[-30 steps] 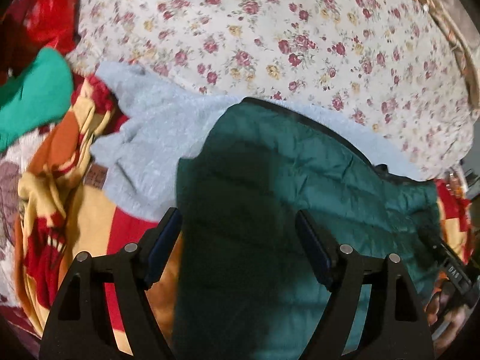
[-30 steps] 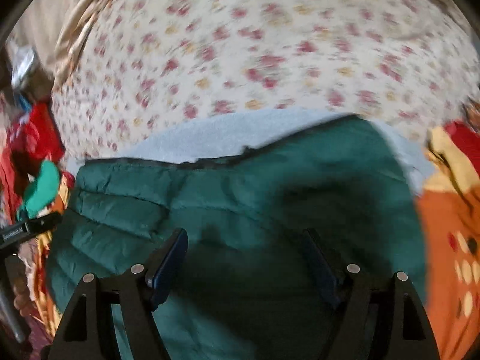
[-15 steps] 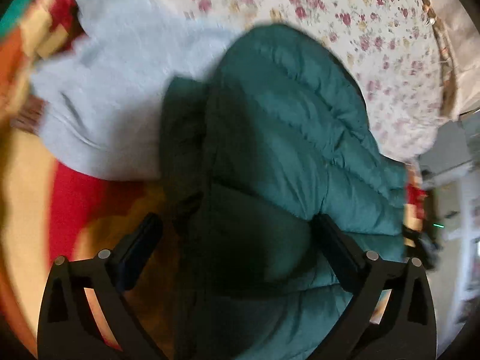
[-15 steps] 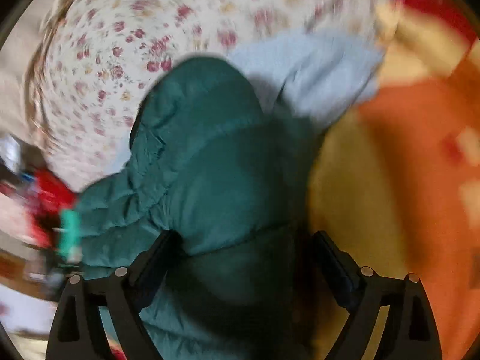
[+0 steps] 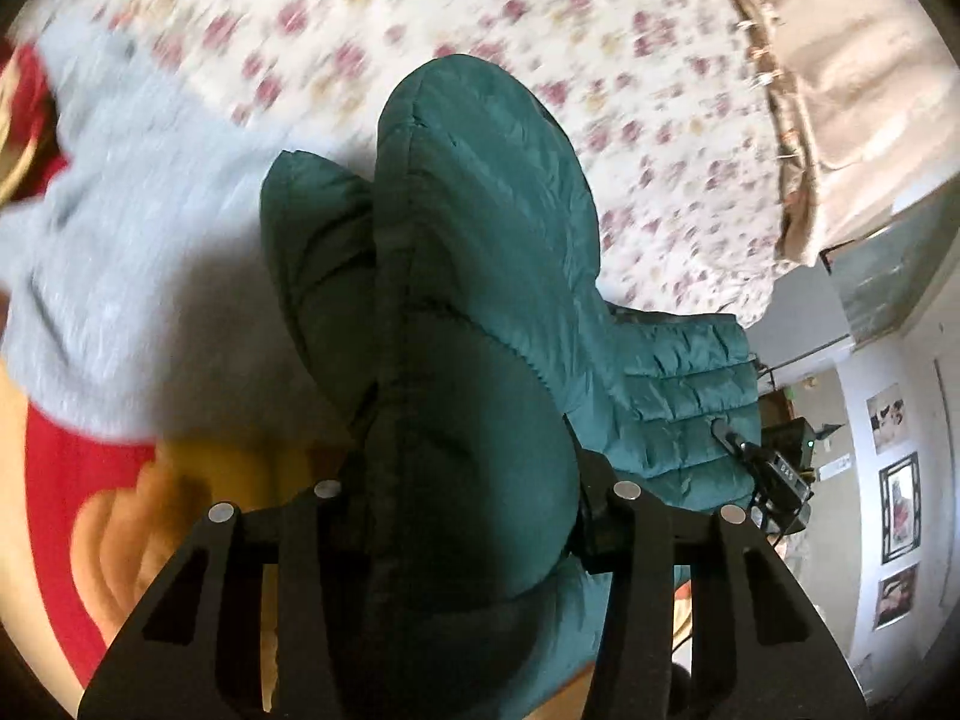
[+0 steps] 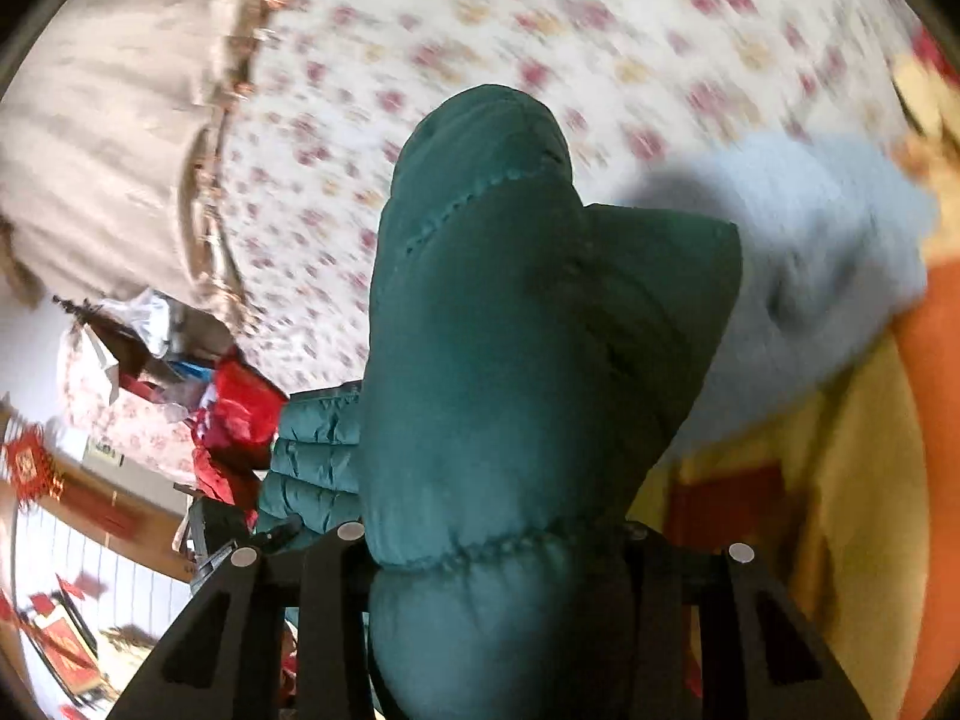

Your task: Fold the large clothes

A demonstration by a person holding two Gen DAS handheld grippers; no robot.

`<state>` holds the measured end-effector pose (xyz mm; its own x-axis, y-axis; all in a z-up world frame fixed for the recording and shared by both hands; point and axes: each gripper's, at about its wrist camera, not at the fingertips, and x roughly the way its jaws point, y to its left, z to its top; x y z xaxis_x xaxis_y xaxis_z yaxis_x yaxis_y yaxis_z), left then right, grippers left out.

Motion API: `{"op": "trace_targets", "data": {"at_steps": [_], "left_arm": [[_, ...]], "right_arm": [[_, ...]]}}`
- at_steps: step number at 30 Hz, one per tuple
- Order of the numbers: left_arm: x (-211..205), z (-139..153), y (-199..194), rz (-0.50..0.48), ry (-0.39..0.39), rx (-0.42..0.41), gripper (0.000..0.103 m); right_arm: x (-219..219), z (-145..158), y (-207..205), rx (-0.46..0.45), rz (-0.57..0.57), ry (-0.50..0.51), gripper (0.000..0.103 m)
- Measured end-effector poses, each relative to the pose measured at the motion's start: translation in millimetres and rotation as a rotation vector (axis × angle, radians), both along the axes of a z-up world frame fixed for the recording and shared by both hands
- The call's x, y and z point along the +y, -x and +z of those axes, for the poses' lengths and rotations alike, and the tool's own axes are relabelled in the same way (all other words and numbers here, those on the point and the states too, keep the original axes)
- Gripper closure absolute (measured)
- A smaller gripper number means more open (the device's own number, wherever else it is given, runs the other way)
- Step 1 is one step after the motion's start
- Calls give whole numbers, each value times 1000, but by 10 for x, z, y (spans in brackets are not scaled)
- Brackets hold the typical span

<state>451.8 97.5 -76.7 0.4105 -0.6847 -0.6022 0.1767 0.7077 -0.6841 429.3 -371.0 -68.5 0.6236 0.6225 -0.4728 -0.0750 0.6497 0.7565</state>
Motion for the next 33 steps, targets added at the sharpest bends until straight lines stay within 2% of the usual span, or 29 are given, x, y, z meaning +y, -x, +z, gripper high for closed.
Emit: {"op": "trace_targets", "data": {"at_steps": [3, 5, 6, 8, 10, 11, 13, 18, 21, 24, 27, 28, 29, 32, 33], "left_arm": [[6, -28, -115, 30, -26, 9, 55], [-44, -269, -224, 49, -99, 67, 52], [-49, -400, -246, 60, -135, 94, 44], [20, -634, -238, 81, -140, 121, 30], [101, -722, -238, 89, -73, 148, 27], [131, -704, -228, 91, -59, 159, 27], [175, -607, -197, 102, -71, 157, 27], [447, -105, 33, 126, -102, 52, 28], [594, 122, 205, 168, -170, 10, 28], [480, 244, 374, 166, -259, -40, 28], [217, 223, 399, 178, -365, -65, 28], [211, 172, 408, 179, -385, -61, 28], [155, 88, 399, 181, -418, -43, 28], [93, -226, 314, 195, -523, 21, 27], [109, -326, 286, 196, -508, 39, 26]], "right_arm": [[-27, -182, -115, 52, -30, 35, 63], [-19, -442, -168, 122, -46, 74, 62], [-26, -583, -176, 157, -63, 91, 61], [-96, -794, -145, 190, -101, 44, 44], [-174, -931, -80, 230, -149, -27, 30], [-186, -932, -63, 233, -152, -38, 29], [-179, -801, 3, 221, -178, 23, 29], [-156, -212, 316, 121, -272, 289, 29], [18, 175, 509, 19, -284, 462, 29], [329, 371, 630, -52, -241, 537, 30], [473, 237, 664, -66, -157, 550, 34], [567, 154, 622, -50, -121, 558, 38], [584, 54, 600, -30, -105, 574, 42], [683, -198, 466, -10, -117, 651, 42], [702, -279, 416, -14, -124, 680, 42]]}}
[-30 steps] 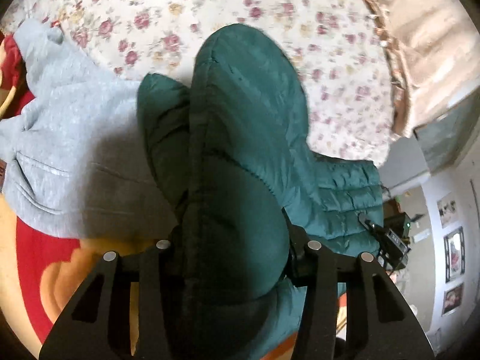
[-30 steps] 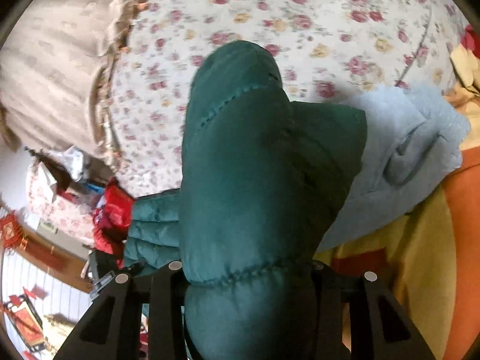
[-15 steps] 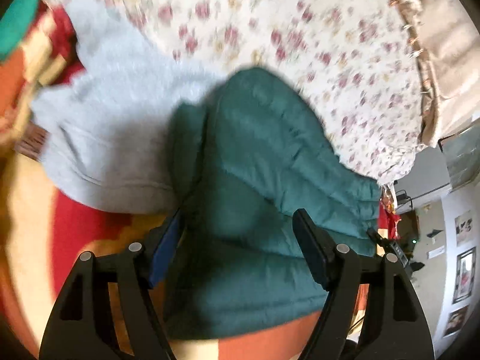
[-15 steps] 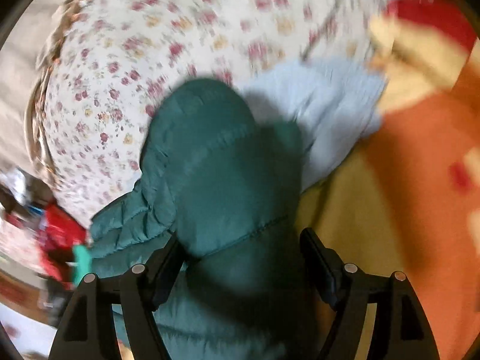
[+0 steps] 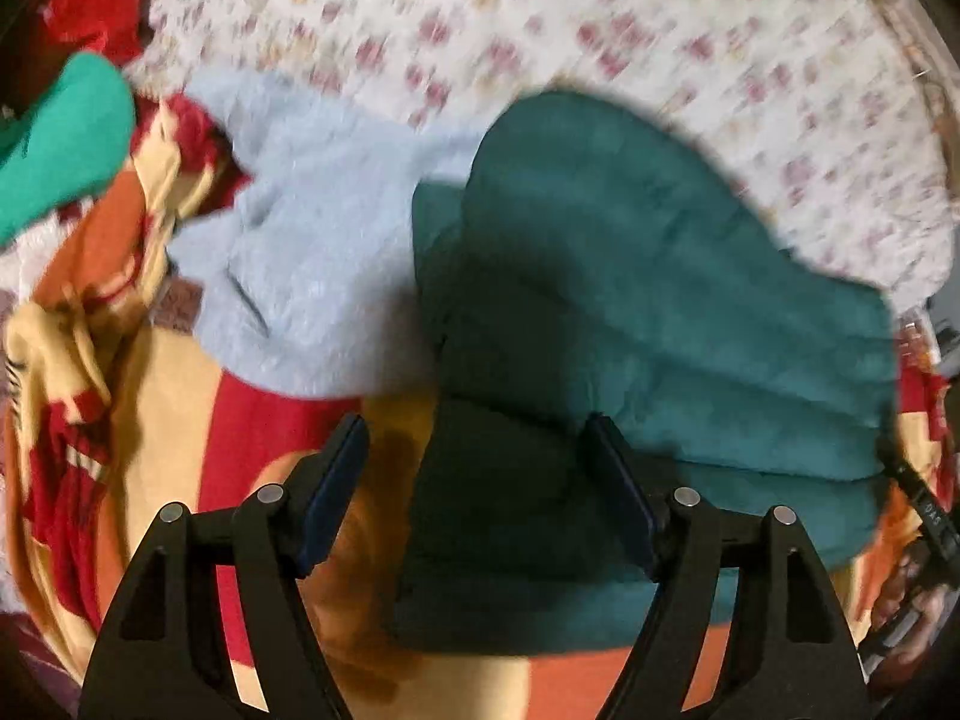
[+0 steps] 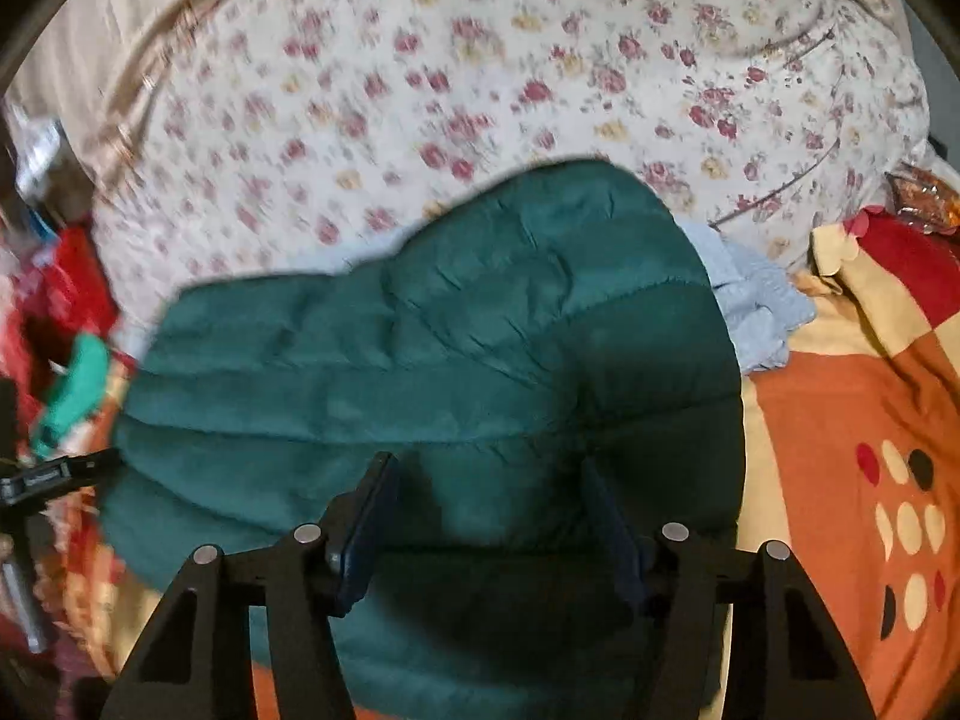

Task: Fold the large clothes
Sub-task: 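Press the folded jacket flat with both grippers and release it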

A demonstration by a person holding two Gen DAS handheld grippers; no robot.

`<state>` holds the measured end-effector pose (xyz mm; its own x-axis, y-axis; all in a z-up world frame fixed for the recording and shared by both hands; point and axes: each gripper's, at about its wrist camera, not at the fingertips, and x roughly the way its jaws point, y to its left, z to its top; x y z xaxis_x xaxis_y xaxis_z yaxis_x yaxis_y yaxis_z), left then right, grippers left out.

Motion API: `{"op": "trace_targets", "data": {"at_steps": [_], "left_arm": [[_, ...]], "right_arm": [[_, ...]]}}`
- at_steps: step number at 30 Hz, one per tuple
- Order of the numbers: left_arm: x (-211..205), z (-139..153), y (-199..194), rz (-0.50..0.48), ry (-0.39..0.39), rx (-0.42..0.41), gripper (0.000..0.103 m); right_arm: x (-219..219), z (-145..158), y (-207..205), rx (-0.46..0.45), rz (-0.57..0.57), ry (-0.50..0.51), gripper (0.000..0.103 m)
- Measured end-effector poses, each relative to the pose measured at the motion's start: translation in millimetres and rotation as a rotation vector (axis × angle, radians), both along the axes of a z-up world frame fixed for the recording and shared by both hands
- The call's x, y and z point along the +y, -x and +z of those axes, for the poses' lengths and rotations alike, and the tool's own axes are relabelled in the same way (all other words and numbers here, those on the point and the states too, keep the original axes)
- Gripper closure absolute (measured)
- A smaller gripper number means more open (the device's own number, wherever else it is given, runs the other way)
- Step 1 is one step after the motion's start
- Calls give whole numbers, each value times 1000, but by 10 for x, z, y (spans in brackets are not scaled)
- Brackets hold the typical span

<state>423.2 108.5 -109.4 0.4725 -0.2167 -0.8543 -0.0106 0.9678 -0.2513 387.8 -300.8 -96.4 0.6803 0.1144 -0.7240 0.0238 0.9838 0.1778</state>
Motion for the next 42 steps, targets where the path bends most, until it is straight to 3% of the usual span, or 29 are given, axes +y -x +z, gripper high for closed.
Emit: {"op": "trace_targets", "data": {"at_steps": [5, 7, 10, 13, 17, 20, 23, 26, 29, 33, 37, 40, 42], "left_arm": [[165, -51, 0, 39, 110, 23, 24], [183, 73, 88, 40, 83, -17, 25], [151, 260, 285, 27, 59, -98, 25], [52, 258, 435, 34, -4, -140, 25], [-43, 0, 379, 37, -44, -89, 24], [-20, 20, 398, 46, -24, -88, 24], [12, 150, 535, 41, -26, -142, 24], [15, 138, 639, 53, -57, -173, 24], [-49, -49, 582, 38, -95, -143, 23], [-82, 23, 639, 53, -104, -154, 23], [-142, 132, 836, 47, -129, -216, 23], [-195, -32, 841, 39, -153, -180, 23], [-180, -66, 841, 47, -140, -173, 23]], "right_arm": [[46, -56, -48, 3, -30, 60, 42], [118, 44, 50, -17, -21, 92, 43], [233, 201, 261, -75, 21, 46, 43], [359, 156, 353, -75, 43, 23, 43], [560, -96, 240, -24, 61, 117, 42], [621, -14, 256, -37, 68, 167, 42], [544, 117, 434, -107, 29, 178, 42], [374, 50, 532, -99, -22, 154, 42], [272, -143, 485, -51, -15, 117, 41], [264, 18, 538, -64, -32, 116, 42], [196, 31, 718, -101, -80, 95, 42], [160, -183, 671, -34, -74, 83, 40], [179, -136, 701, -31, -81, 91, 40]]}}
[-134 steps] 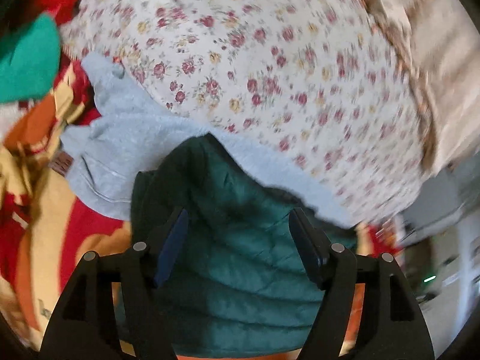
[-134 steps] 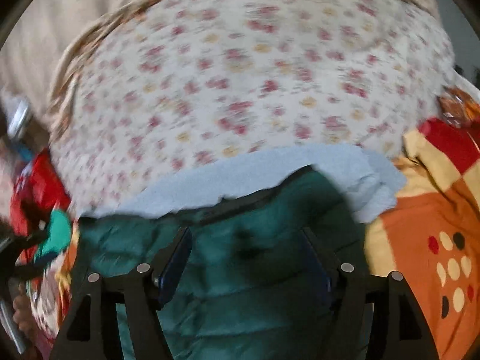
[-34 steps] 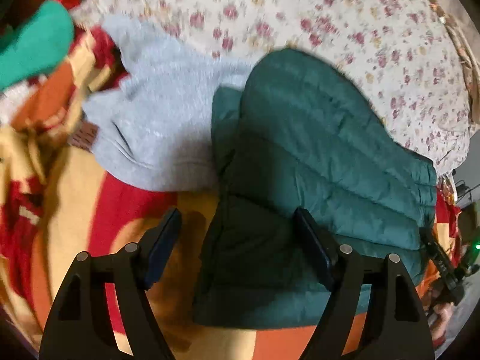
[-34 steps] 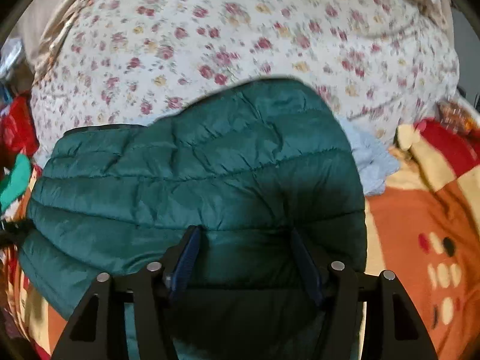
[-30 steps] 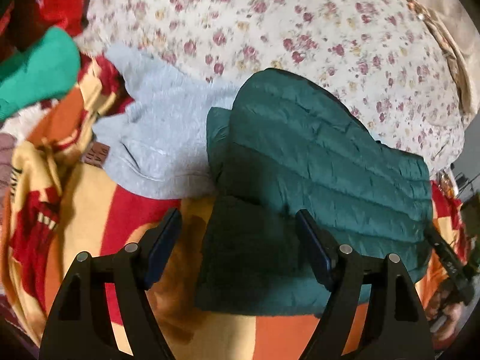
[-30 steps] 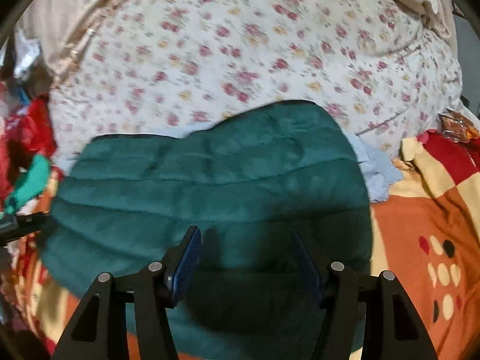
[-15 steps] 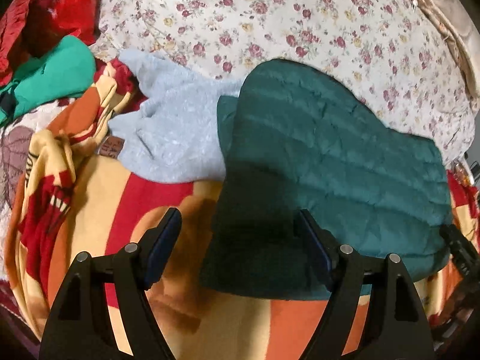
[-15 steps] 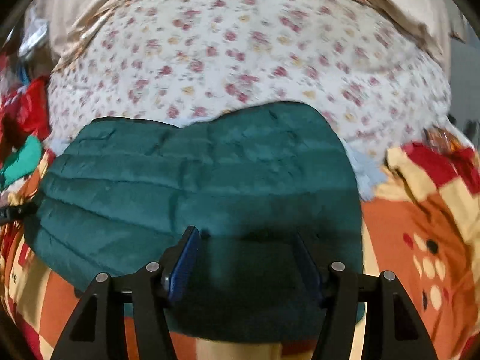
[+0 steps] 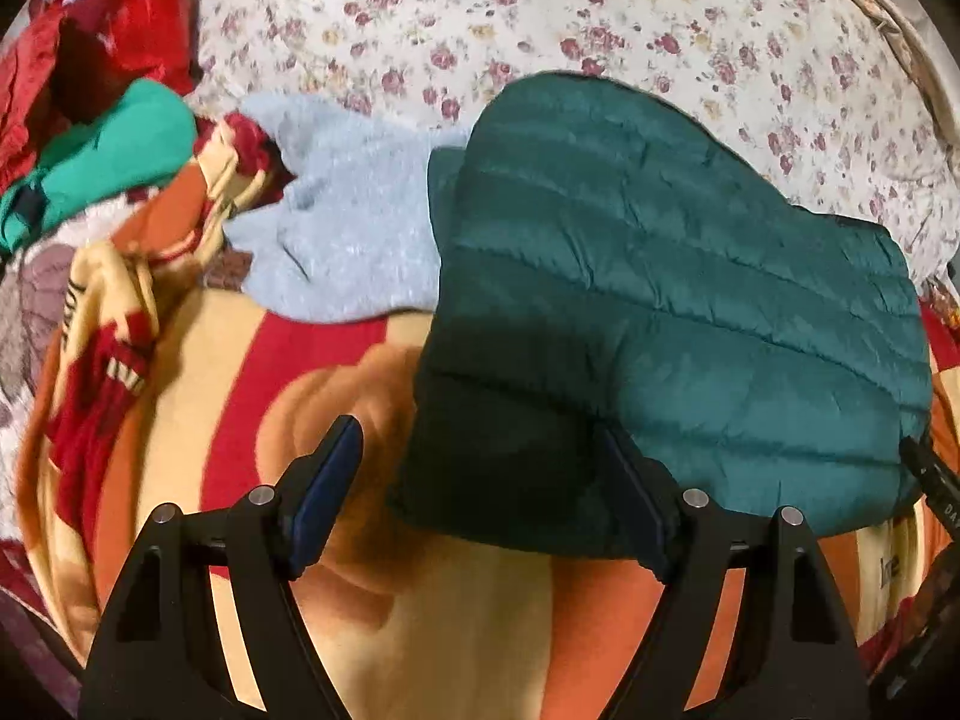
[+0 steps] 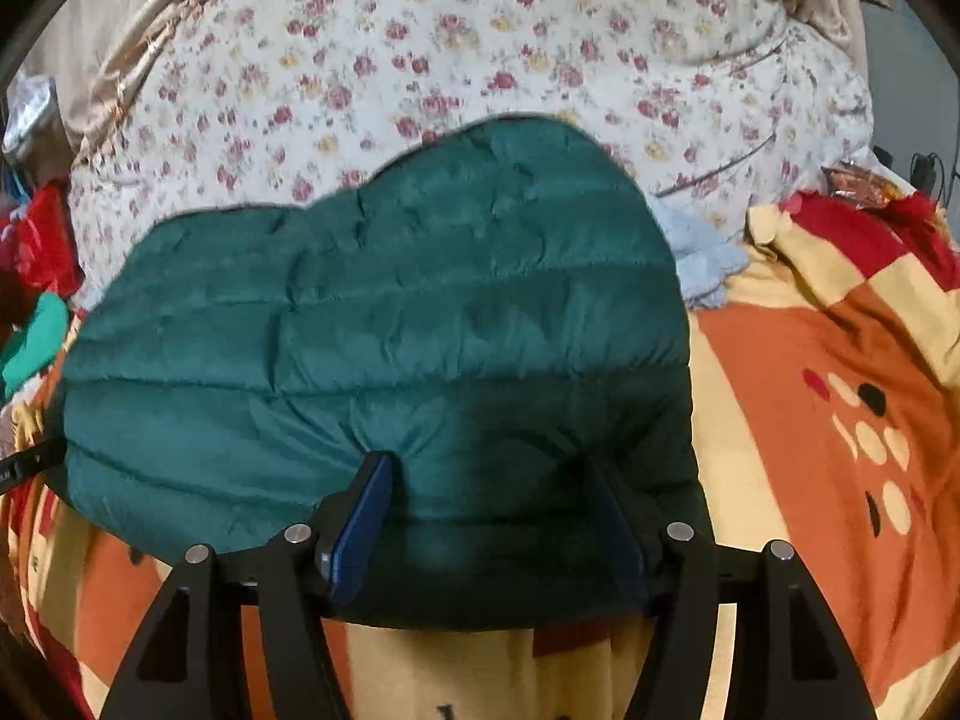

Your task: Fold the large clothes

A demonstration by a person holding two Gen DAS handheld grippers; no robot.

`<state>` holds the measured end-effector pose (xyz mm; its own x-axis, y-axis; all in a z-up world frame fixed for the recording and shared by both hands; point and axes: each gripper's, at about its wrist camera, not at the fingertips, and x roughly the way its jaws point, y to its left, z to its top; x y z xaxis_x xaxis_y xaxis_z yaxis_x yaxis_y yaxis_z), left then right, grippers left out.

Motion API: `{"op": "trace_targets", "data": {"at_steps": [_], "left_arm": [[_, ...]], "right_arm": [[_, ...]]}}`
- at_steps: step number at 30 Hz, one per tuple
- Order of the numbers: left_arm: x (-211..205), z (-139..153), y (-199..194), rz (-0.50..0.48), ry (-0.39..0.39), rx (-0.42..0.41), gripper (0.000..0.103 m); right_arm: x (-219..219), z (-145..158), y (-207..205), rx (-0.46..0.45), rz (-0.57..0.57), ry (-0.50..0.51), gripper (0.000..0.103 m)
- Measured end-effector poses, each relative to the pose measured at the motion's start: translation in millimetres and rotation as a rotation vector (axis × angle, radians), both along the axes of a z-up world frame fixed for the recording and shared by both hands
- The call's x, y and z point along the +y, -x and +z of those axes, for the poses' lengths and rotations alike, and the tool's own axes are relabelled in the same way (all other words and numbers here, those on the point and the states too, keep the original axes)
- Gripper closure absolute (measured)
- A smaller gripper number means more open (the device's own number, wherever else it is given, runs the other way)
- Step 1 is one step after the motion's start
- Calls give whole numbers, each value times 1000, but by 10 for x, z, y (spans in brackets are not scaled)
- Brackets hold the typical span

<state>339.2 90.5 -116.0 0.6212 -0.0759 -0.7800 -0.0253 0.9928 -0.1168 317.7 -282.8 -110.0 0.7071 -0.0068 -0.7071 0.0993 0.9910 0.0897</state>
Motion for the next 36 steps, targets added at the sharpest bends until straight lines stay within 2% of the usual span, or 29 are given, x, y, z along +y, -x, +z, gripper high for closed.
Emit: {"op": "trace_targets", "data": {"at_steps": [4, 11, 19, 29, 36], "left_arm": [[-9, 129, 105, 6, -5, -18, 23], [-129, 492, 660, 4, -37, -118, 23], [-237, 707, 1223, -9, -30, -147, 23], [-378, 990, 1862, -54, -85, -229, 23], [-403, 1151, 2148, -72, -109, -283, 23]], "right_arm": [[80, 124, 192, -22, 11, -14, 40], [347, 84, 629, 4, 59, -59, 40], [671, 126, 1081, 20, 103, -85, 40], [999, 405, 1455, -31, 164, -47, 40], [1106, 528, 1644, -50, 174, -21, 40]]}}
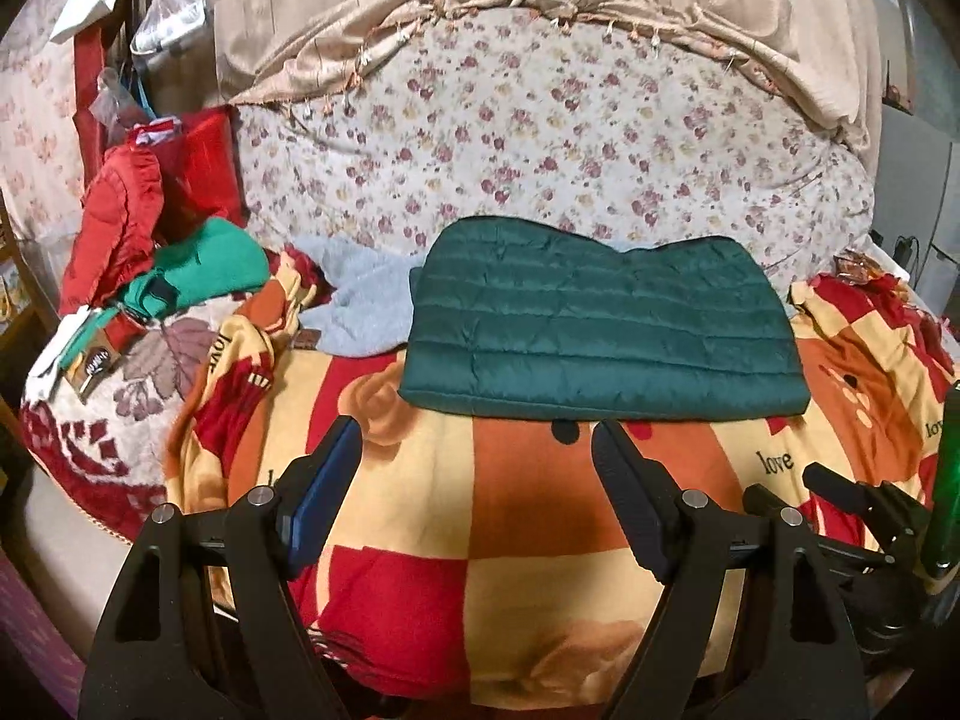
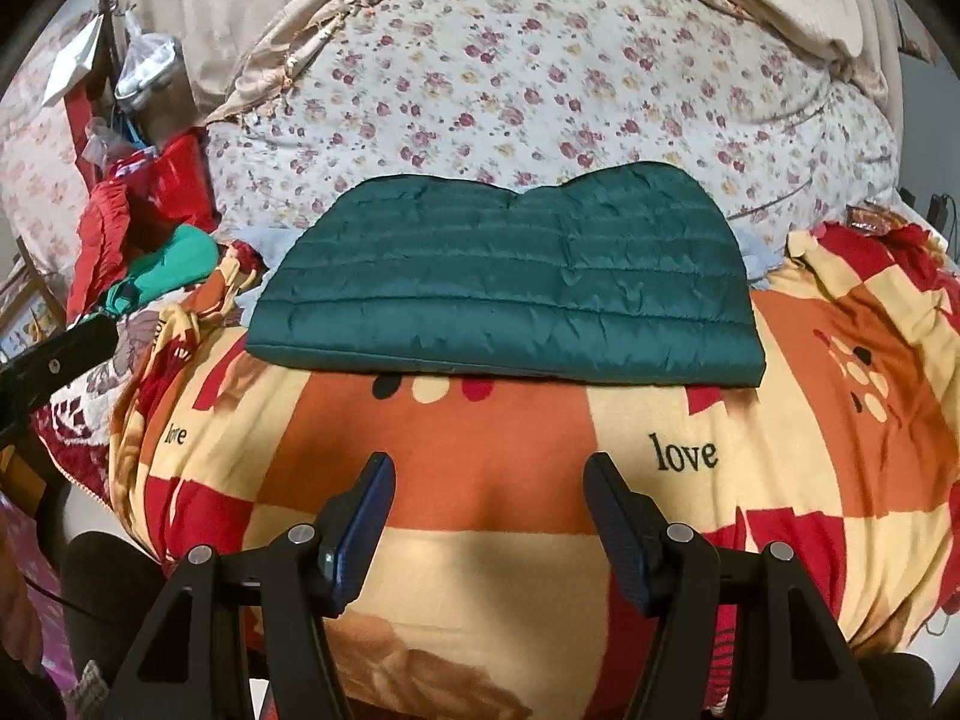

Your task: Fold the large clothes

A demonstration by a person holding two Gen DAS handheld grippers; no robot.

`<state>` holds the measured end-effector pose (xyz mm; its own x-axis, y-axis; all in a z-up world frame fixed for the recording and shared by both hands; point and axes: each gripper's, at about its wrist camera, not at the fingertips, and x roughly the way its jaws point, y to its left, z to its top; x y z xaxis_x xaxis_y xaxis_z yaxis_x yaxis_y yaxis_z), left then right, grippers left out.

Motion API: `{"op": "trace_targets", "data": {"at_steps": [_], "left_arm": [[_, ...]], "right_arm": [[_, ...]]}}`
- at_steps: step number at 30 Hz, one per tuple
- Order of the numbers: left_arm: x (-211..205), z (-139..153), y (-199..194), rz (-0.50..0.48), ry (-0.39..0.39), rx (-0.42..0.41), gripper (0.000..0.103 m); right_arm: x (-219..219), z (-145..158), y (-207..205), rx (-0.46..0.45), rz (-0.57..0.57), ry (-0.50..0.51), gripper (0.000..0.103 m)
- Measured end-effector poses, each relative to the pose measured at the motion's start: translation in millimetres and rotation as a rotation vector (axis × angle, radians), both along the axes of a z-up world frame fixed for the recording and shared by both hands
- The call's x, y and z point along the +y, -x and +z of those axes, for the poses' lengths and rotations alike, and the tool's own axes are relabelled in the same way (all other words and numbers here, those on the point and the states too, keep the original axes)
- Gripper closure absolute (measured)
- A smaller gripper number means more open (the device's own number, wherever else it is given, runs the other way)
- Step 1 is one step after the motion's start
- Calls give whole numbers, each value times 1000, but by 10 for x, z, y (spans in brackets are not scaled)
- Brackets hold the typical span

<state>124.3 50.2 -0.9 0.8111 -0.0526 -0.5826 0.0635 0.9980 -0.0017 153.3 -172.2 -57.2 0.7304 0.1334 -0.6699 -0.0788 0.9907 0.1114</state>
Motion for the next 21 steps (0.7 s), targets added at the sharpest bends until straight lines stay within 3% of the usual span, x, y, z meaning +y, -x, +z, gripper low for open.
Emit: {"op": "trace_targets", "data": {"at_steps": [21], "left_arm": [[105, 347, 528, 3, 44, -108, 23]], "right_arm": [[82, 255, 365, -65, -20, 50, 40]]}}
